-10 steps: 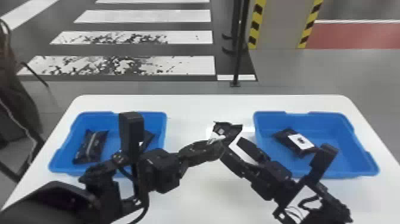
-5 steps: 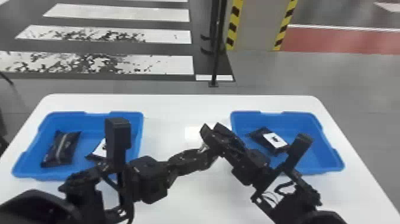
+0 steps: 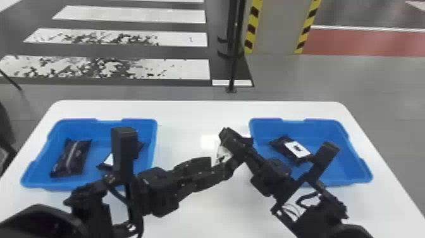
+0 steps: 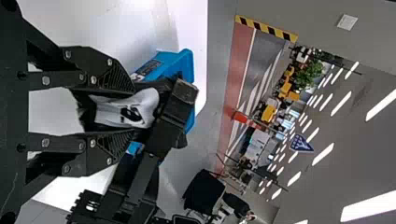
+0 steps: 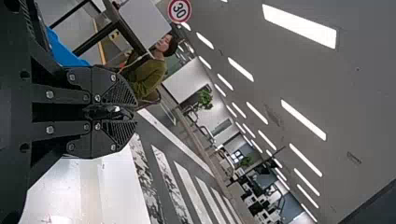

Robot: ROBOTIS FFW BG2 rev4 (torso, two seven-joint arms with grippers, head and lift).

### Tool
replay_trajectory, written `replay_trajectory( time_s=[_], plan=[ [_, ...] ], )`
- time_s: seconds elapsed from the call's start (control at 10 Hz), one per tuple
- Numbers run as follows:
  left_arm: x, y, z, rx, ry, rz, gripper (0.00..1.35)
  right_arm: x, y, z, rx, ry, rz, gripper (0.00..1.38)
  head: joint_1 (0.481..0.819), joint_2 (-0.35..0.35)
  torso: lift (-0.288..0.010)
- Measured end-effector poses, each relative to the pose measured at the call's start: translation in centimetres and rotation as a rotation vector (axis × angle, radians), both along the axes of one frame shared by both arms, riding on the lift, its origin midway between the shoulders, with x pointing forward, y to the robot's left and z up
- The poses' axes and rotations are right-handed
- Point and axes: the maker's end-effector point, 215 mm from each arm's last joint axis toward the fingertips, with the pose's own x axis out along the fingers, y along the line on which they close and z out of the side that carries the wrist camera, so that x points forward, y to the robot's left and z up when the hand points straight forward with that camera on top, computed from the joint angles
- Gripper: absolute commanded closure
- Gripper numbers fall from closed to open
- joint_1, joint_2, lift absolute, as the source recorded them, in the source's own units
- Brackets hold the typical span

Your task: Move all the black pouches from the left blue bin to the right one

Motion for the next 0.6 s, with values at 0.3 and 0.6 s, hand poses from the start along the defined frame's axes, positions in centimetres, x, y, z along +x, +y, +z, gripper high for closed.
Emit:
replay_trajectory(
  time_s=[0.3, 0.6],
  plan=[
    [-0.1, 2.0, -1.0, -0.005, 0.031, 0.044, 0.17, 4.4, -7.1, -0.3, -0.108, -0.024, -0.11, 1.28, 0.695, -0.107, -0.14],
    [0.1, 3.2, -0.5, -0.017, 0.02, 0.079, 0.18, 10.0, -17.2, -2.5, -0.31, -0.004, -0.257, 1.03, 0.695, -0.211, -0.14]
  ],
)
